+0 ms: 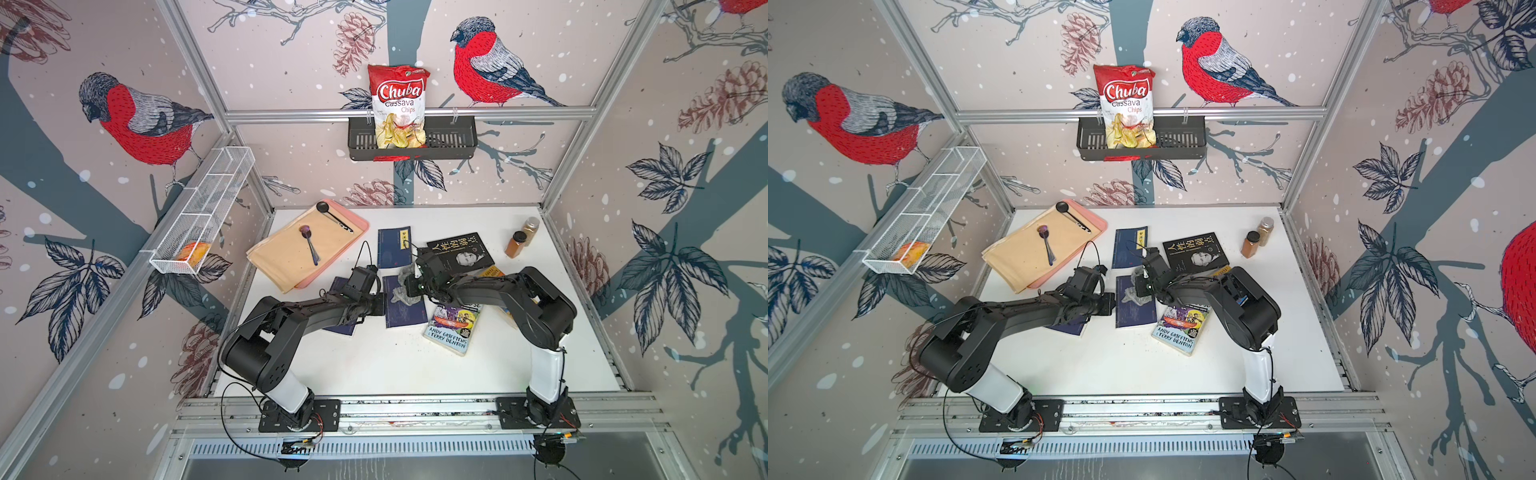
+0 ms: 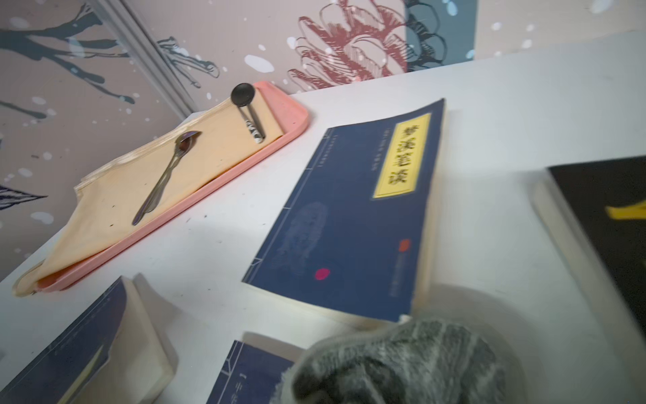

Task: Wipe the cover of the book
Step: Adjust the book at the center of the board, then wipe the dirt from the cover of the book.

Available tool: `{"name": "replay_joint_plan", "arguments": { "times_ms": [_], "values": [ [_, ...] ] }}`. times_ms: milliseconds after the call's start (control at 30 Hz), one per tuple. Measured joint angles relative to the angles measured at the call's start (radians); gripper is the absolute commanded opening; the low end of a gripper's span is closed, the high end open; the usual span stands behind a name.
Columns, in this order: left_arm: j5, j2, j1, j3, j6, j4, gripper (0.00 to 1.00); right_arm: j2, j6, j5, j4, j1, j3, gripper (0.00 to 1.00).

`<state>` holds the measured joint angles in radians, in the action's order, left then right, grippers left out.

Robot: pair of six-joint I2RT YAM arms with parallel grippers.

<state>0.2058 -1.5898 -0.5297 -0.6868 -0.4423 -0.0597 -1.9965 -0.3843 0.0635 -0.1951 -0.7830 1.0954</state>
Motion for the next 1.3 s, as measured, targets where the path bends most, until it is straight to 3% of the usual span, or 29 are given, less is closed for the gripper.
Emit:
{"name": "replay_joint_plan", "arguments": {
  "times_ms": [367,667,1300],
  "values": [
    [-0.058,0.113,0.000,0.024,-0.024,0.038,0.00,0.034,0.018,0.024,-0.006,-0.023,-0.049,0.00],
    [-0.057,-0.071,0.000,-0.086,-0.021,0.007,0.00,0.040,0.018,0.024,-0.032,-0.027,-0.071,0.00],
    [-0.093,-0.138,0.002,-0.098,-0.023,-0.113,0.00,0.129,0.019,-0.044,0.058,-0.095,-0.134,0.00]
  ]
}}
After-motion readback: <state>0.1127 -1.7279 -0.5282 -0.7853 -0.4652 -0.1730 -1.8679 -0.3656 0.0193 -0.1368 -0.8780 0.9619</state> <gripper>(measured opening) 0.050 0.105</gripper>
